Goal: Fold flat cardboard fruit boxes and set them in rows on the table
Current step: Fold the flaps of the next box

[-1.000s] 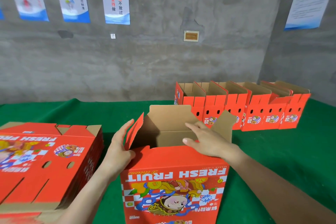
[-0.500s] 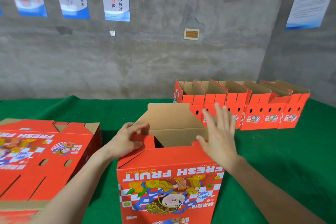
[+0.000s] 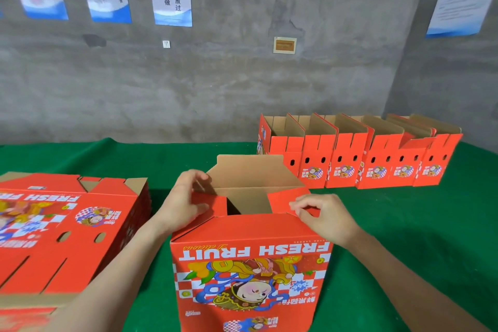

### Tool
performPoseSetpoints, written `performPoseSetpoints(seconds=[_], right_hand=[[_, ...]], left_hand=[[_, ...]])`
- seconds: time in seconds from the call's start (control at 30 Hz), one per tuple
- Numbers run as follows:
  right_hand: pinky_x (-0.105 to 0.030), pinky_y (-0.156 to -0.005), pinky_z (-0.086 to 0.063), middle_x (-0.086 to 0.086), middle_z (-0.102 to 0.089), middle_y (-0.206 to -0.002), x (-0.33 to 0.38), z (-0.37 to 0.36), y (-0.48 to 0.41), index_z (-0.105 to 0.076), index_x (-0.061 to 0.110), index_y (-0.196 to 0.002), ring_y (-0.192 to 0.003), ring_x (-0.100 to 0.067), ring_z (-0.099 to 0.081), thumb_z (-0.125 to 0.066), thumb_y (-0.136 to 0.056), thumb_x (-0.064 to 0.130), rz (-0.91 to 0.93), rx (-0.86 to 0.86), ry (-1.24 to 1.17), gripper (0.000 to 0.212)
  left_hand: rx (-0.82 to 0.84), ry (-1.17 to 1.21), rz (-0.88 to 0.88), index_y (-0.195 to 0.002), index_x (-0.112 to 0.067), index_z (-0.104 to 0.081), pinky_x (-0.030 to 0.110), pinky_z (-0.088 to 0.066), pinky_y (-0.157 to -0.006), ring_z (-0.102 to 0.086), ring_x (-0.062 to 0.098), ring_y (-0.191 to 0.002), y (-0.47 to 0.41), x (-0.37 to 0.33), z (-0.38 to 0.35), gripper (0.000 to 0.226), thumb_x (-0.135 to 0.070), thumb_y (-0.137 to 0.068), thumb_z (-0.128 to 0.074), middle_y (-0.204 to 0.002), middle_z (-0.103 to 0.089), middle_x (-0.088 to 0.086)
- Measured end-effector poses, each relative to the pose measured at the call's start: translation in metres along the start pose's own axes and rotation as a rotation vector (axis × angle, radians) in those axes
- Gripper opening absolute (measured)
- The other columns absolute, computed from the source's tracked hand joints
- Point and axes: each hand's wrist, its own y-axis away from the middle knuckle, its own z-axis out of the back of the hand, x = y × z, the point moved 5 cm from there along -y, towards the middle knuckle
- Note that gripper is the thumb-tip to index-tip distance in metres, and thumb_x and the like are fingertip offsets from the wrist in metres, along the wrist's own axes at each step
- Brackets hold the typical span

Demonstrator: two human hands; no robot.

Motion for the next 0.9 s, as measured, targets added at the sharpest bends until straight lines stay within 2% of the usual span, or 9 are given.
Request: performPoseSetpoints(seconds=[0.13,0.2,0.3,0.37,0.4,0.47,0.53,0.7,0.9], right_hand=[[0.001,-0.079,-0.039,0.014,-0.072,-0.086,0.002,0.002,0.004,-0.077,0.010,-0.080,-0.088,0.015,-0.061,-0.065,-0.085,0.002,-0.025,-0.094,-0.042,0.016],[-0.001,-0.075,-0.041,0.015,-0.071,-0.082,0.003,0.007,0.007,-0.076,0.011,-0.079,-0.084,0.008,-0.063,-0.064,-0.086,0.001,-0.039,-0.151,-0.084,0.017],[-0.010,-0.077,-0.047,0.009,-0.072,-0.087,0.007,0.011,0.004,-0.074,0.016,-0.082,-0.084,0.001,-0.064,-0.065,-0.088,0.005,-0.080,-0.166,-0.171,0.015],[-0.020,-0.088,-0.049,0.005,-0.067,-0.104,0.009,0.010,-0.008,-0.070,0.016,-0.099,-0.099,-0.004,-0.061,-0.065,-0.089,0.014,-0.135,-0.118,-0.119,0.011],[-0.025,-0.096,-0.046,0.003,-0.062,-0.117,0.008,0.007,-0.016,-0.066,0.017,-0.112,-0.111,-0.010,-0.056,-0.064,-0.090,0.021,-0.177,-0.061,-0.022,0.022],[-0.034,-0.111,-0.032,0.001,-0.045,-0.143,0.002,-0.001,-0.029,-0.049,0.019,-0.135,-0.134,-0.018,-0.038,-0.062,-0.090,0.033,-0.270,0.108,0.154,0.049],[-0.033,-0.114,-0.022,-0.001,-0.028,-0.155,-0.003,-0.010,-0.038,-0.034,0.017,-0.146,-0.143,-0.019,-0.024,-0.062,-0.090,0.037,-0.345,0.241,0.198,0.066],[-0.034,-0.105,-0.034,-0.005,-0.027,-0.150,-0.011,-0.022,-0.044,-0.032,0.016,-0.146,-0.133,-0.024,-0.038,-0.069,-0.083,0.039,-0.430,0.301,0.270,0.077],[-0.040,-0.096,-0.045,-0.004,-0.030,-0.141,-0.012,-0.026,-0.040,-0.033,0.021,-0.141,-0.119,-0.030,-0.051,-0.067,-0.083,0.043,-0.393,0.250,0.362,0.071]], left_hand=[[-0.026,-0.071,0.002,-0.088,-0.024,-0.050,0.008,-0.036,-0.072,-0.055,0.014,-0.086,0.003,-0.004,0.003,0.039,0.010,-0.074,-0.064,-0.091,-0.058,0.001],[-0.015,-0.108,0.043,-0.072,-0.026,-0.058,0.016,-0.033,-0.072,-0.054,0.017,-0.087,0.003,-0.004,0.005,0.032,0.006,-0.080,-0.057,-0.088,-0.056,0.002],[0.057,-0.134,0.146,-0.063,-0.019,-0.061,0.026,-0.033,-0.072,-0.052,0.020,-0.085,-0.001,-0.005,0.002,0.024,-0.028,-0.085,-0.063,-0.088,-0.051,0.005],[0.162,-0.254,0.175,-0.071,-0.018,-0.057,0.027,-0.039,-0.074,-0.050,0.014,-0.083,-0.003,-0.006,-0.005,0.030,-0.042,-0.079,-0.073,-0.093,-0.045,0.003],[0.199,-0.281,0.190,-0.082,-0.017,-0.058,0.028,-0.043,-0.080,-0.050,0.013,-0.088,-0.004,-0.007,-0.008,0.032,-0.043,-0.075,-0.075,-0.099,-0.043,0.002],[0.258,-0.304,0.235,-0.121,-0.015,-0.051,0.033,-0.043,-0.098,-0.050,0.020,-0.112,-0.005,-0.008,-0.010,0.060,-0.043,-0.074,-0.077,-0.121,-0.040,0.004],[0.301,-0.352,0.272,-0.146,-0.015,-0.030,0.037,-0.033,-0.110,-0.036,0.026,-0.132,-0.007,-0.007,-0.012,0.088,-0.045,-0.077,-0.074,-0.143,-0.031,0.009],[0.333,-0.597,0.274,-0.143,-0.015,-0.036,0.040,-0.034,-0.108,-0.039,0.032,-0.126,-0.013,-0.007,-0.022,0.084,-0.052,-0.076,-0.070,-0.133,-0.041,0.012],[0.266,-0.648,0.283,-0.131,-0.018,-0.043,0.042,-0.040,-0.101,-0.041,0.029,-0.119,-0.011,-0.006,-0.027,0.077,-0.054,-0.070,-0.073,-0.122,-0.044,0.009]])
